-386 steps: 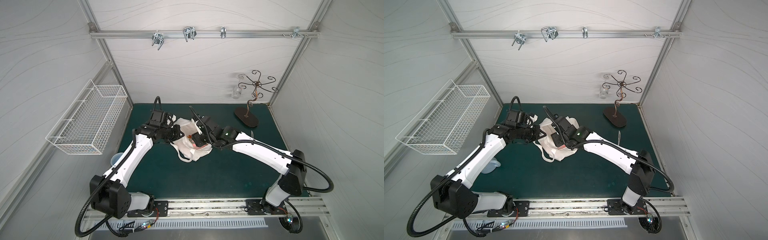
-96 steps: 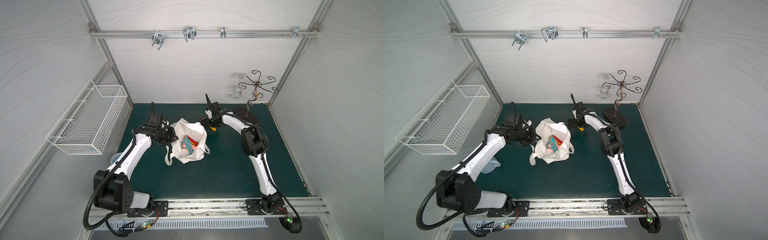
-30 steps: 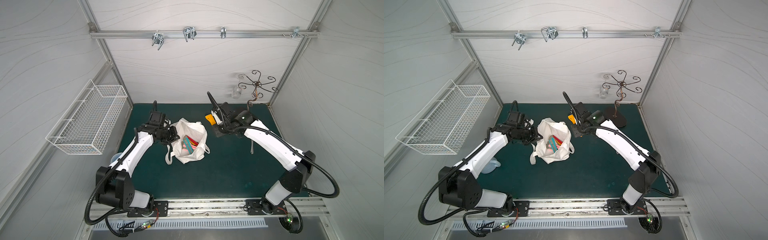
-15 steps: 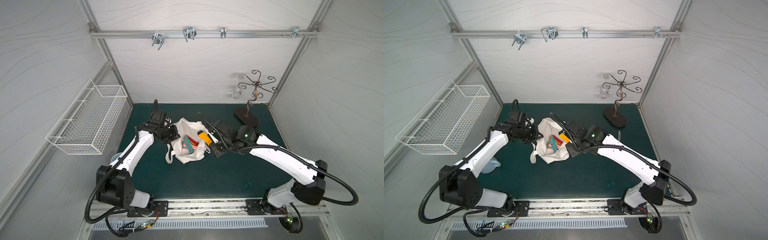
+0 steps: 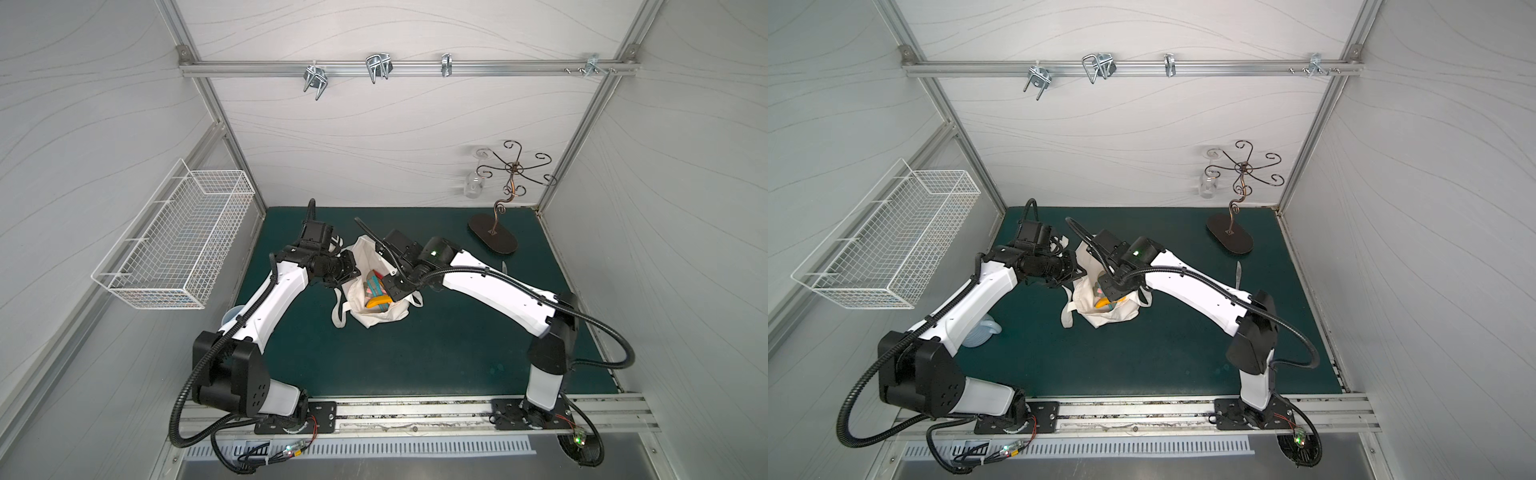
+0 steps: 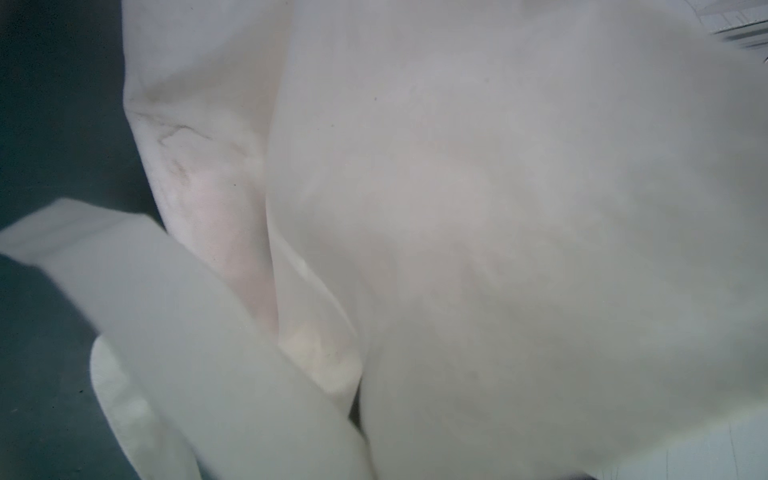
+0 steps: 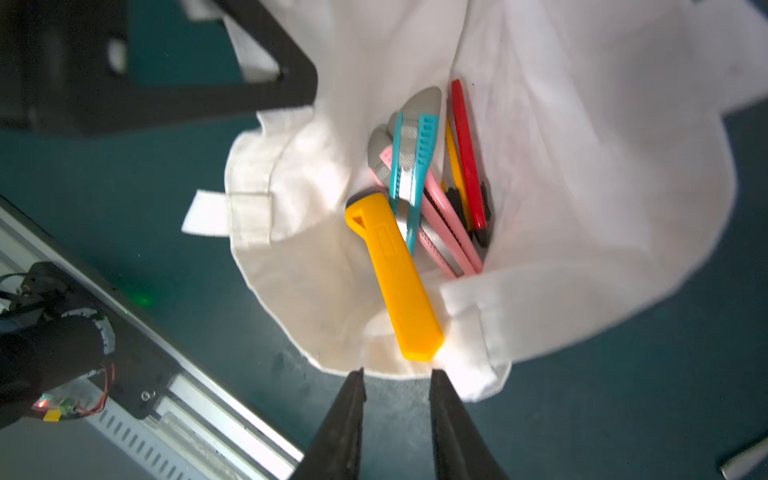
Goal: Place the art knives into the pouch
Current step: Place the utility knife in the pouch.
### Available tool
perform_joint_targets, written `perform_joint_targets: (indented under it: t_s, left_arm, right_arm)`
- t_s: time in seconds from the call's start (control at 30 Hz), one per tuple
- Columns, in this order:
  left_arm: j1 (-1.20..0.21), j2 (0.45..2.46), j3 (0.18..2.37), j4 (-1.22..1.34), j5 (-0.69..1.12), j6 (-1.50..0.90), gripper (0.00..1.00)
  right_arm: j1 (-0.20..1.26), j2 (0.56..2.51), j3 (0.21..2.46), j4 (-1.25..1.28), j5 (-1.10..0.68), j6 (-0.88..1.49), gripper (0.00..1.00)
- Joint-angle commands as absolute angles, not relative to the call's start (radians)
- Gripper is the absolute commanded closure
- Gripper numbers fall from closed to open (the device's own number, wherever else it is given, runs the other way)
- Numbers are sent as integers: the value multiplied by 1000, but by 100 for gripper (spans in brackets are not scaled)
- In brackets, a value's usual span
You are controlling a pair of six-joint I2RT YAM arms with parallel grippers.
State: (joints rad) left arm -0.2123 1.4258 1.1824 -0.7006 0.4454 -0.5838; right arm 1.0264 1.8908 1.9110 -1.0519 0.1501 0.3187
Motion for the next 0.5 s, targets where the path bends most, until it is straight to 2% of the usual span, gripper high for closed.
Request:
perform_joint_targets:
  t_s: [0.0, 0.23, 0.47]
  left_arm:
    - [-218, 1401, 1175, -667, 445, -585, 100]
    - [-218, 1402, 1170, -665, 449, -583, 100]
    - [-218, 1403, 1164, -660, 449, -584, 100]
  right_arm:
    - [1000, 1953, 1998, -1072, 134, 286, 71]
    - [967, 1880, 1951, -1050, 140, 278, 64]
    - [942, 1789, 1878, -1027, 198, 260, 30]
